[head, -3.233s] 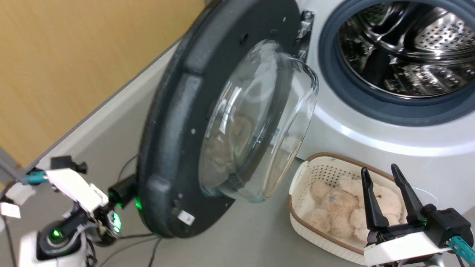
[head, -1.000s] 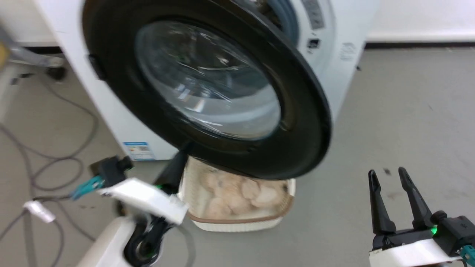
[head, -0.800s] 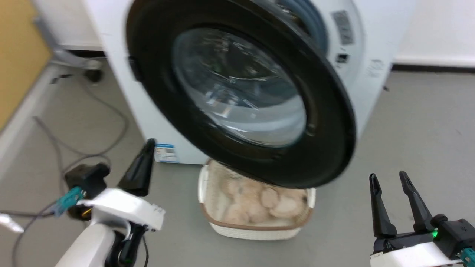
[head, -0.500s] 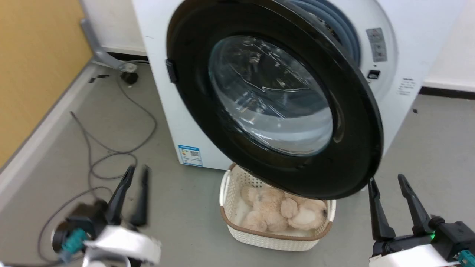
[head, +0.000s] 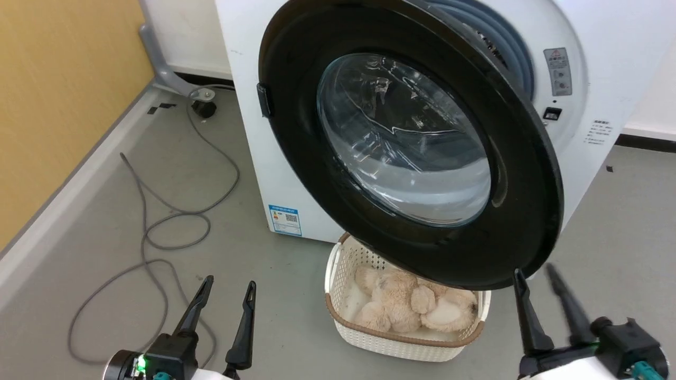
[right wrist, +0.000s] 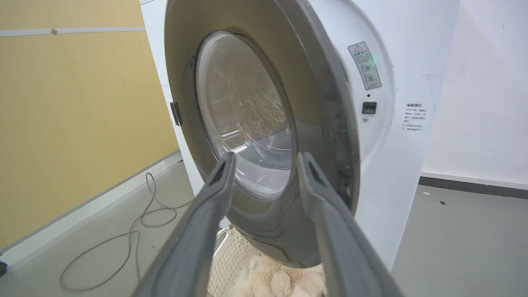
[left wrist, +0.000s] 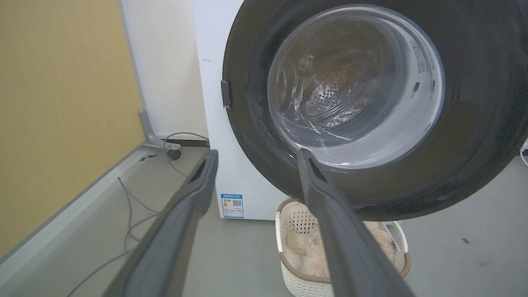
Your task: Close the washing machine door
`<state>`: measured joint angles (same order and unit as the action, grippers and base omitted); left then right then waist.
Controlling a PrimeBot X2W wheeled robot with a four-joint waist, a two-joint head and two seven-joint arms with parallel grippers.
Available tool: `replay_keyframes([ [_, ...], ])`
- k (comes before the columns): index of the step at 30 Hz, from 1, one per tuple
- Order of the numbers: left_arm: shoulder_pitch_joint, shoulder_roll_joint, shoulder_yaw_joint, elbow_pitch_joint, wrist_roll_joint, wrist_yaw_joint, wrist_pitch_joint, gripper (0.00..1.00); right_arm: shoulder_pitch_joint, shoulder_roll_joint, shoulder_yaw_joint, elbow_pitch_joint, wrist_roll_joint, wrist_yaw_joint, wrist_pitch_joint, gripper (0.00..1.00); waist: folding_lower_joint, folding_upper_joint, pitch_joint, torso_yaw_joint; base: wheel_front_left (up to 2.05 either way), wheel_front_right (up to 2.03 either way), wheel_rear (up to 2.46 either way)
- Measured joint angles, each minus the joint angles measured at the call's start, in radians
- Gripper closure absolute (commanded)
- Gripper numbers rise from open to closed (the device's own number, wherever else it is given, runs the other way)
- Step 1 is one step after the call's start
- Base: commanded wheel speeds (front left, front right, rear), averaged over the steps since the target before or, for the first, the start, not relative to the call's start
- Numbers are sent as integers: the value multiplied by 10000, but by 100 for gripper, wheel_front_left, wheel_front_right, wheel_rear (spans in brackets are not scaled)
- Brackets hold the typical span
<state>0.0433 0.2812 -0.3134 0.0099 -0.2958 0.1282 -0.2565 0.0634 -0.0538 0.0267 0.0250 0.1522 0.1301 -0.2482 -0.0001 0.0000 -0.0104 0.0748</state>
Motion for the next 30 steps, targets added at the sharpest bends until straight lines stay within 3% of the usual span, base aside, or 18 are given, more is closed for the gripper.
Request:
replay_keyframes([
  [7,-18,-249,150,-25,401,-274,0,0,-193,-437,656,-63,17,0,167,100,0,0,430,193,0,0,0],
  [16,-685,-633,368,-44,671,-677,0,0,-2510,-1965,1208,332,562,0,989,100,1,0,1570,646,0,0,0],
  [20,-896,-767,477,-56,759,-809,0,0,-3425,-2592,953,803,815,0,1335,100,1,0,2057,878,0,0,0],
  [30,-1537,-1131,765,-192,1009,-1160,0,0,-5111,-3423,-468,1507,1645,25,2015,100,2,0,3150,1367,0,0,0],
])
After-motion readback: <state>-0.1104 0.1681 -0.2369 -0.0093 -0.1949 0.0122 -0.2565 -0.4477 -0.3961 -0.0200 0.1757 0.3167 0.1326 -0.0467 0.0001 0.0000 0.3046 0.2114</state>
